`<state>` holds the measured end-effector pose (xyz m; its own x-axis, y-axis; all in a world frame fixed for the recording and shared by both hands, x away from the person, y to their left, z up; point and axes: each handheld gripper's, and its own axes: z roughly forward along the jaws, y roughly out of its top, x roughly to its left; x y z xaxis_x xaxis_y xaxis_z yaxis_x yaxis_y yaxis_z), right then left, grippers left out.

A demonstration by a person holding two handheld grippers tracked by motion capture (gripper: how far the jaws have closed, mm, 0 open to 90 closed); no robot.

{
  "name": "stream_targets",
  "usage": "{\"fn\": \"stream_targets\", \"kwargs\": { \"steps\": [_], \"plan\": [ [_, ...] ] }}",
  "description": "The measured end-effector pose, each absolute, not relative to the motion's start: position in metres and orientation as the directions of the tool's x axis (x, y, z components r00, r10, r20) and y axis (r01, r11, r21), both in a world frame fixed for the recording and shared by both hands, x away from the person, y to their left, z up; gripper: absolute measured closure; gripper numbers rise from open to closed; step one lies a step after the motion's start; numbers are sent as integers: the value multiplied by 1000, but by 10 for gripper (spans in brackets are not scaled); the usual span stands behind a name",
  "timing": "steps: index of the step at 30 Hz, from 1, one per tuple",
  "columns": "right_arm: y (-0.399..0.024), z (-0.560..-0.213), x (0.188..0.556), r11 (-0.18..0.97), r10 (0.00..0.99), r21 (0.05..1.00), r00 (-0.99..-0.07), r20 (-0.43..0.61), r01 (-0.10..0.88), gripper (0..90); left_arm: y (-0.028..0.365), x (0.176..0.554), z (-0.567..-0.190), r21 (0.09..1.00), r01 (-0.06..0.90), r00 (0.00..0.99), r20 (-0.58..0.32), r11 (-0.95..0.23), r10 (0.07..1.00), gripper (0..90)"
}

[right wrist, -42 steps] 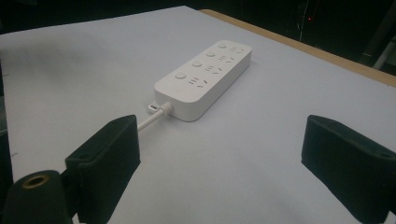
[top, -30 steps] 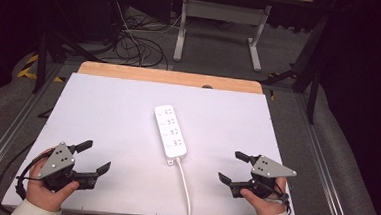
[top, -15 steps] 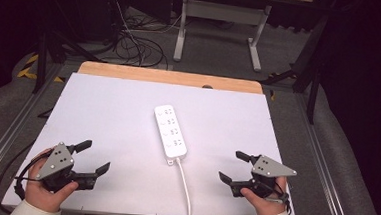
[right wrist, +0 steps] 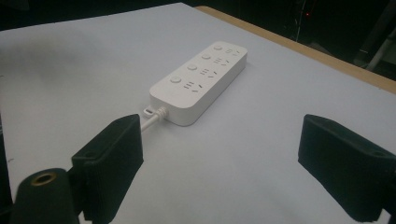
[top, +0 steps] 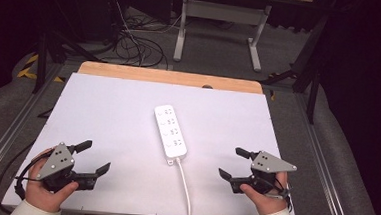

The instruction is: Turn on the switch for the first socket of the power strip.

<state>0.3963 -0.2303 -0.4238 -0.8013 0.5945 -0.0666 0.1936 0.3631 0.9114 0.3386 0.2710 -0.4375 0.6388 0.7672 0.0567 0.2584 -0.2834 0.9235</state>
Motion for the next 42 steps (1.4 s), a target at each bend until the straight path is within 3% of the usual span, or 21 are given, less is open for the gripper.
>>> {"fn": "stream_targets", "kwargs": {
  "steps": [42],
  "plan": [
    [-174, -377, 440, 407, 520, 897, -851, -74, 170, 147, 272, 336, -436, 924, 258, 635, 58, -282, 771, 142]
  ]
}}
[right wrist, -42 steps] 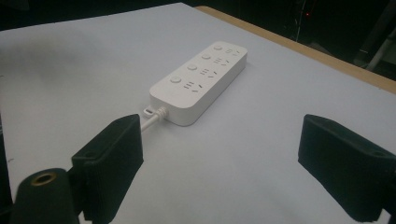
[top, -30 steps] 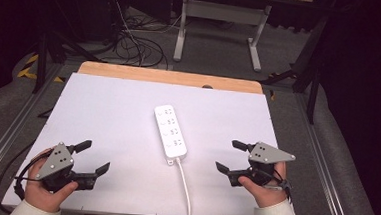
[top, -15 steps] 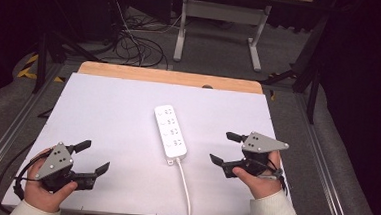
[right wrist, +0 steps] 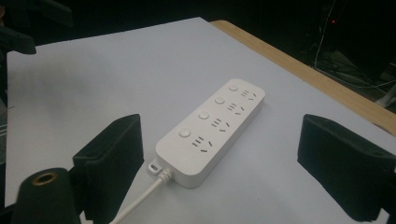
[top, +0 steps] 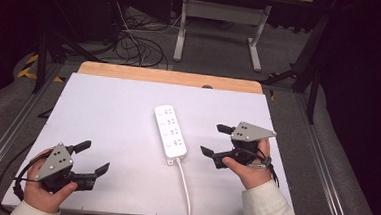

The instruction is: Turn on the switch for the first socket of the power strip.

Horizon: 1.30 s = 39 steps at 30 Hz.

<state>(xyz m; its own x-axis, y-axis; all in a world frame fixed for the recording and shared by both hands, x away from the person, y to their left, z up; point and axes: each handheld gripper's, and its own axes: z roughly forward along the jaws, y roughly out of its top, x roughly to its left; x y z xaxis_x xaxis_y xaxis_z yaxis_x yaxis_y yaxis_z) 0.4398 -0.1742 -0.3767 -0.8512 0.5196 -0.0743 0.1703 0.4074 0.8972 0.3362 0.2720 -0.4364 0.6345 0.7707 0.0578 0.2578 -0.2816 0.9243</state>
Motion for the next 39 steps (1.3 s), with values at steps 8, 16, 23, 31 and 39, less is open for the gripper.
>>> {"fn": "stream_targets", "kwargs": {
  "steps": [8, 16, 23, 31, 39],
  "plan": [
    [-162, -374, 449, 411, 507, 896, -859, -72, 167, 150, 272, 336, -437, 924, 259, 635, 58, -282, 771, 143],
    [-151, -370, 458, 410, 499, 897, -863, -73, 162, 153, 272, 336, -437, 924, 259, 634, 58, -282, 772, 143],
    [-139, -369, 466, 413, 492, 897, -867, -71, 161, 154, 273, 336, -437, 924, 258, 632, 58, -281, 773, 143],
    [-127, -371, 474, 422, 485, 892, -871, -72, 161, 155, 273, 336, -437, 925, 257, 632, 58, -280, 773, 143],
    [-112, -376, 482, 427, 476, 891, -876, -77, 154, 172, 273, 336, -437, 924, 256, 632, 61, -283, 773, 143]
  ]
}}
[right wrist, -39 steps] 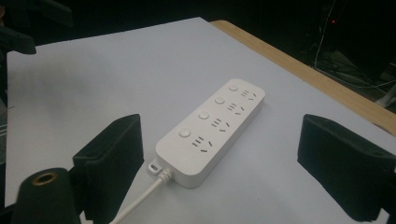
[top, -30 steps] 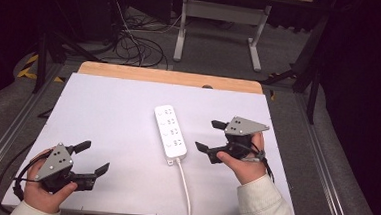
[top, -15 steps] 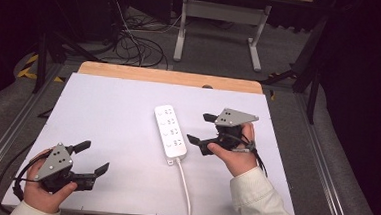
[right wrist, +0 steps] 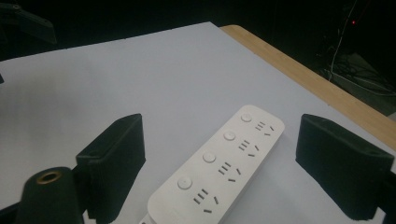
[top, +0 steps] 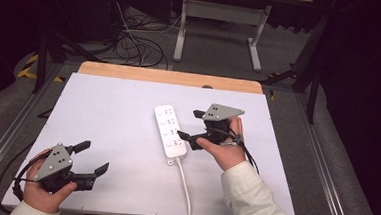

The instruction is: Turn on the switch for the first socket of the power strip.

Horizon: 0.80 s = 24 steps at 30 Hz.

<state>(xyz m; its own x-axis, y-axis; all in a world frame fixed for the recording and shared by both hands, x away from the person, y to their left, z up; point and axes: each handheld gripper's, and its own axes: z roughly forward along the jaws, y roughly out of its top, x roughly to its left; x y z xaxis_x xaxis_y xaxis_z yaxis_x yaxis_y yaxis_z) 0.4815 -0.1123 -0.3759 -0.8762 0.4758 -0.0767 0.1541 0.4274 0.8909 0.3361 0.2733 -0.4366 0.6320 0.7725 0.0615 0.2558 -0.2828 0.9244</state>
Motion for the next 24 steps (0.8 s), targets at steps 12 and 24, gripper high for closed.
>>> {"fn": "stream_targets", "kwargs": {
  "steps": [12, 24],
  "plan": [
    [-104, -379, 487, 427, 499, 893, -861, -100, 144, 567, 273, 336, -437, 924, 263, 629, 55, -278, 776, 144],
    [-87, -390, 494, 461, 470, 855, -883, -7, 238, 876, 273, 336, -438, 925, 266, 628, 47, -271, 776, 149]
  ]
}}
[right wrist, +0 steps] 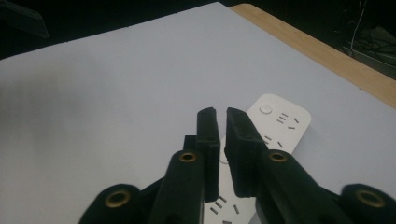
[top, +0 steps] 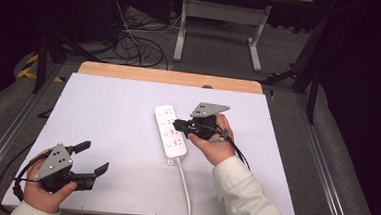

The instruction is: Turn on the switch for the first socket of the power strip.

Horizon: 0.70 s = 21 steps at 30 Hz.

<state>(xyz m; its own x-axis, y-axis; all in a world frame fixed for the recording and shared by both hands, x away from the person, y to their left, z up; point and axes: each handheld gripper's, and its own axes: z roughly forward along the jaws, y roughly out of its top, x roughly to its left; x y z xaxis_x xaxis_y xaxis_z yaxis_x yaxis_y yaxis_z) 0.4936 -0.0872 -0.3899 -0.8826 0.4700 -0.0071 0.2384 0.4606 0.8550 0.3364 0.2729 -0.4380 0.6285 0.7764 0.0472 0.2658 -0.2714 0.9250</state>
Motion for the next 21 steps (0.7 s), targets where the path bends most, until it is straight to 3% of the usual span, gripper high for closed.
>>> {"fn": "stream_targets", "kwargs": {
  "steps": [21],
  "plan": [
    [-66, -416, 504, 562, 456, 763, -889, 37, 320, 900, 273, 337, -439, 922, 273, 632, 42, -273, 774, 157]
  ]
}}
